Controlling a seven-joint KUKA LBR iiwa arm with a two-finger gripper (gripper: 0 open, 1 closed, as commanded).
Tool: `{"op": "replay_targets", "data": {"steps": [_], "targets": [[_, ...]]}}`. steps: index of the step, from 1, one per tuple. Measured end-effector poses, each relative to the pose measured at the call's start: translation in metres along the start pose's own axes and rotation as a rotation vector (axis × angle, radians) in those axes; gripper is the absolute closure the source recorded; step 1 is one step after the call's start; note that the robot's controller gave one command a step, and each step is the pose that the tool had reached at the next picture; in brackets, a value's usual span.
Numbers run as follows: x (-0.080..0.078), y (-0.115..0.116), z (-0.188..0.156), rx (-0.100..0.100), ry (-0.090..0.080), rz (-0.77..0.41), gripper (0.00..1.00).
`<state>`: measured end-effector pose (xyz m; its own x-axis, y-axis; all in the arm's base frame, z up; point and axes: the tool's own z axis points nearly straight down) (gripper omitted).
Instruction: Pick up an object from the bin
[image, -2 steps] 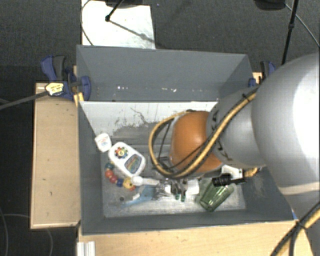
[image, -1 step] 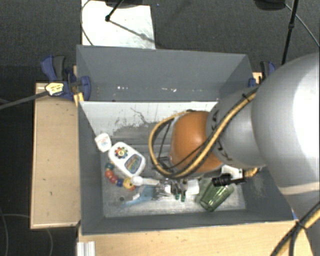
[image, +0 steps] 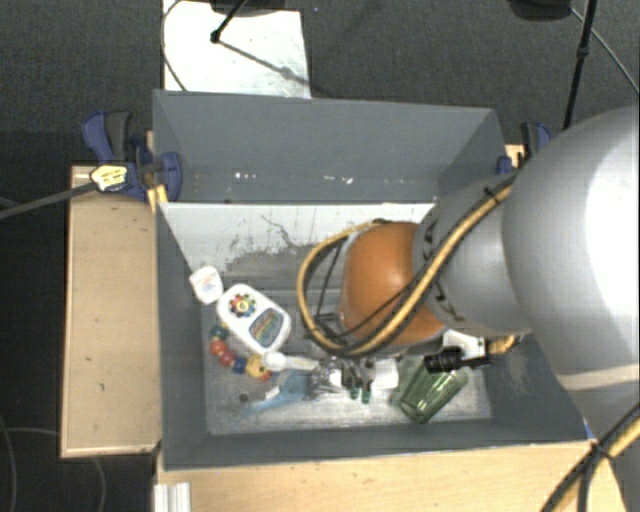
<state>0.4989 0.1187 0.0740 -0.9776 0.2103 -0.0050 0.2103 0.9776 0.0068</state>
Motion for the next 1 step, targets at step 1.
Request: {"op": "replay_targets", "data": {"steps": [1], "targets": [[0.0007, -0.0005, -0.0034, 0.003, 0.003, 0.000, 1.00]]}}
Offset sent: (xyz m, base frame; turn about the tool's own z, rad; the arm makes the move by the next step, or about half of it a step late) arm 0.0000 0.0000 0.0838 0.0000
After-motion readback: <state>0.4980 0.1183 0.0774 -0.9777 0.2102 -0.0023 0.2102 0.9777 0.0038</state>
